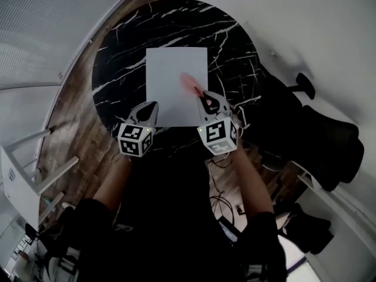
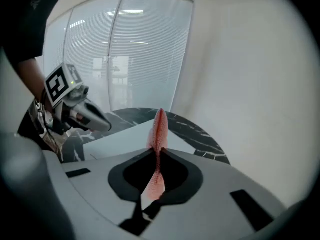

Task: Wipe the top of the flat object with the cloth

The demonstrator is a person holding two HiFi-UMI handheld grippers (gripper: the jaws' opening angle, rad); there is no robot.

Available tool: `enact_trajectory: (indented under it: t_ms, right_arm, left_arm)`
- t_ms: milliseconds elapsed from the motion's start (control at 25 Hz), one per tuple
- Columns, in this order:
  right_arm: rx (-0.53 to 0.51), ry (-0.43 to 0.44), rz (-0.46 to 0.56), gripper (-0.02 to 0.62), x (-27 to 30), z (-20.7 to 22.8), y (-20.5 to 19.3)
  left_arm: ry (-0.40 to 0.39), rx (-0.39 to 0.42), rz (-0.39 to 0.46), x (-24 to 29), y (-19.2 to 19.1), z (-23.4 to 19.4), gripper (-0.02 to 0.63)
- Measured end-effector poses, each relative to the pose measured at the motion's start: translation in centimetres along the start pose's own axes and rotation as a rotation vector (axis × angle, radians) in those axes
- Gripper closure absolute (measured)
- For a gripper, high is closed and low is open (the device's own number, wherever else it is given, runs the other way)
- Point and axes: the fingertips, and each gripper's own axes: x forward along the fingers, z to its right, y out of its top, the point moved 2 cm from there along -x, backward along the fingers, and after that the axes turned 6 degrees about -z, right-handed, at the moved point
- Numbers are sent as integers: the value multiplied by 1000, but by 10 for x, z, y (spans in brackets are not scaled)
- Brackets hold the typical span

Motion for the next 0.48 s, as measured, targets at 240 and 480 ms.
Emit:
enact_trajectory:
  t_ms: [240, 480]
  right_arm:
    - [-90, -91, 48, 583, 36, 54, 58]
    - [-265, -232, 20, 583, 96, 87, 87]
  left_arm:
    - [55, -62, 29, -7, 8, -18, 607]
    - [114, -102, 30, -14, 4, -39, 607]
